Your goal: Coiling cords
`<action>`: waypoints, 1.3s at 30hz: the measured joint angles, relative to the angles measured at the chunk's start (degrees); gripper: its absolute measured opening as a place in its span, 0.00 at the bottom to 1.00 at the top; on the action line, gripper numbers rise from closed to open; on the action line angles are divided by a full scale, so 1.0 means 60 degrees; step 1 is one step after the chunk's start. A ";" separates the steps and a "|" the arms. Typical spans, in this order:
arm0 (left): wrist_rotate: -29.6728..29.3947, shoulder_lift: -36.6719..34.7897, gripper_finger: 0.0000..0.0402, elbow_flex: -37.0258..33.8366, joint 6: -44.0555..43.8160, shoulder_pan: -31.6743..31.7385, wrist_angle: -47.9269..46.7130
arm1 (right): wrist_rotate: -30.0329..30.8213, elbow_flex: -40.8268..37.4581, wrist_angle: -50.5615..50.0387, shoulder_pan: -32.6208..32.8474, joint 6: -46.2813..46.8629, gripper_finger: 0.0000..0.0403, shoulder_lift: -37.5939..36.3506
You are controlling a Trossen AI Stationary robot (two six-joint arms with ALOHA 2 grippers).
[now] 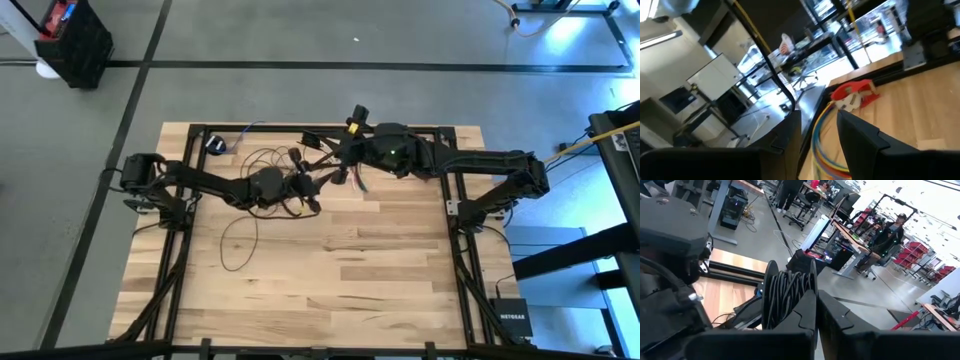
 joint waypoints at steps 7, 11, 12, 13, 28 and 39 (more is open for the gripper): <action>-0.0144 -0.0093 0.30 0.0008 0.0044 -0.0208 -0.0083 | -0.0001 0.0000 -0.0006 0.0000 -0.0057 0.02 0.0000; -0.0919 -0.0308 0.30 0.0012 0.0783 -0.0728 -0.0060 | -0.0002 0.0000 -0.0017 0.0000 -0.0057 0.02 0.0000; -0.1127 -0.0321 0.30 0.0012 0.0934 -0.0810 -0.0063 | -0.0004 -0.0004 -0.0024 0.0000 -0.0059 0.02 0.0000; -0.1224 -0.0322 0.30 0.0012 0.1044 -0.0834 -0.0077 | -0.0007 -0.0004 -0.0021 0.0000 -0.0061 0.02 0.0000; -0.1097 -0.0224 0.14 0.0012 0.0273 0.0129 -0.0360 | -0.0406 -0.0007 0.0096 0.0004 -0.0050 0.03 0.0000; -0.1438 -0.0224 0.01 0.0012 0.0053 0.0504 -0.1265 | -0.0229 -0.0011 -0.0035 0.0578 -0.0266 0.03 -0.0047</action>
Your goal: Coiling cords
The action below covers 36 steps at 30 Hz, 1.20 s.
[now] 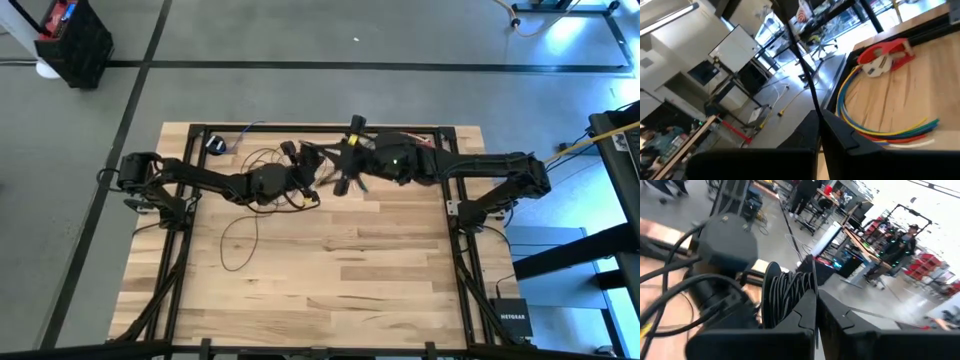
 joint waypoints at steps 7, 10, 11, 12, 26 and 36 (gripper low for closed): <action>-0.0943 -0.0112 0.01 0.0007 0.0086 0.0047 -0.0594 | 0.1438 -0.0017 -0.0810 0.0889 -0.0528 0.03 -0.0004; -0.1436 -0.0268 0.01 0.0000 0.0377 -0.0106 -0.0802 | 0.1594 -0.0015 -0.1623 0.1092 -0.0301 0.02 -0.0007; -0.1669 -0.0350 0.02 -0.0002 0.0497 -0.0167 -0.0921 | 0.1746 -0.0011 -0.1892 0.1152 -0.0218 0.02 -0.0010; -0.1915 -0.0437 0.02 -0.0007 0.0564 -0.0222 -0.1036 | 0.1916 -0.0001 -0.2150 0.1200 -0.0156 0.01 -0.0015; -0.2429 -0.1752 0.01 -0.0007 -0.0284 -0.0510 -0.3086 | 0.3007 -0.0779 -0.3995 0.0909 0.0804 0.02 0.0127; -0.1914 -0.2197 0.02 -0.0011 -0.1648 -0.0662 -0.3068 | 0.2811 -0.1532 -0.2940 0.0201 0.0931 0.01 0.0131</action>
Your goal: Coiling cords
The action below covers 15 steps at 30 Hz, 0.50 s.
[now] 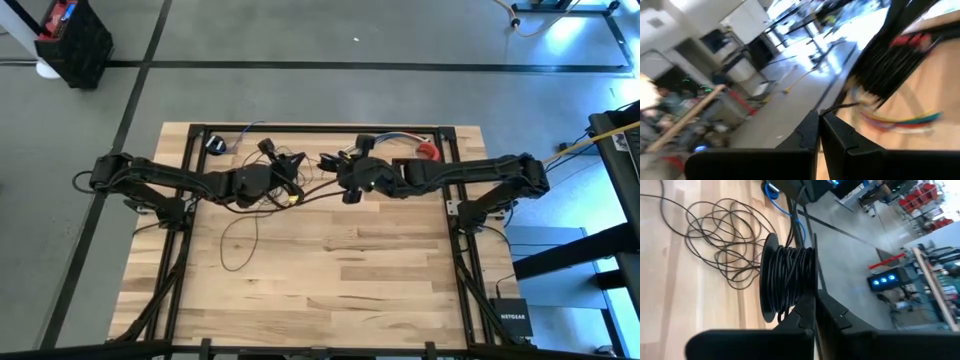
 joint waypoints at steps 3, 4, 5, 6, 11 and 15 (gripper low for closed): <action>0.0684 -0.0015 0.01 0.0000 -0.0586 -0.0002 0.0025 | -0.0454 -0.0146 0.0378 -0.0188 0.0025 0.01 0.0000; 0.0880 -0.0015 0.01 0.0000 -0.0700 0.0000 0.0021 | -0.0637 -0.0204 0.0503 -0.0247 0.0050 0.01 0.0000; 0.1056 -0.0015 0.01 0.0000 -0.0826 0.0002 0.0014 | -0.0813 -0.0274 0.0565 -0.0307 0.0073 0.01 0.0000; 0.1222 -0.0015 0.01 0.0000 -0.0911 0.0002 0.0004 | -0.0939 -0.0353 0.0653 -0.0358 0.0089 0.01 0.0000; 0.2052 -0.0013 0.03 0.0000 -0.1534 0.0014 -0.0010 | -0.1029 -0.0712 0.1247 -0.0601 0.0149 0.01 0.0007; 0.2141 -0.0011 0.04 0.0000 -0.2007 0.0013 -0.0080 | -0.1085 -0.1060 0.1618 -0.0677 0.0168 0.01 0.0007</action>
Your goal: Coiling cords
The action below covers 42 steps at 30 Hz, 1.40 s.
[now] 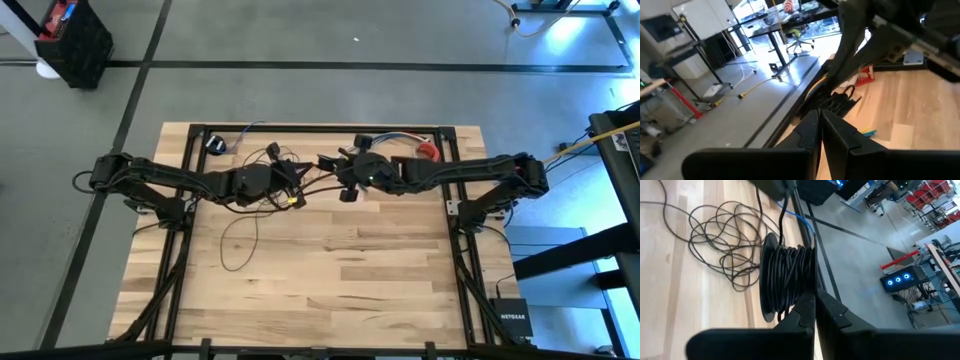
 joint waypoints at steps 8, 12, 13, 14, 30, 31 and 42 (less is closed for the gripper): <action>0.0007 0.0000 0.04 0.0000 -0.1568 -0.0004 -0.0136 | 0.0241 -0.0598 0.1590 0.0000 -0.0007 0.01 0.0004; 0.0007 0.0007 0.04 0.0000 -0.2152 -0.0004 0.0016 | 0.0183 -0.0788 0.2254 0.0000 -0.0004 0.01 0.0004; 0.0011 0.0007 0.04 0.0000 -0.2346 -0.0004 0.0091 | 0.0183 -0.0821 0.2369 0.0000 0.0001 0.01 0.0004; 0.0011 0.0007 0.04 0.0000 -0.2481 -0.0004 0.0157 | 0.0186 -0.0826 0.2482 0.0000 0.0013 0.01 0.0040; 0.0849 0.0084 0.36 0.0003 -0.1938 -0.0069 0.0016 | 0.0279 -0.0826 0.4918 -0.0004 -0.0138 0.01 0.1288; 0.0849 0.0095 0.38 0.0004 -0.2066 -0.0098 -0.0056 | 0.0263 -0.0826 0.5040 -0.0004 -0.0136 0.01 0.1294; -0.0748 -0.0283 0.40 0.0191 -0.0350 -0.1490 -0.0992 | 0.0686 -0.0818 0.4636 0.0018 -0.0156 0.01 0.1290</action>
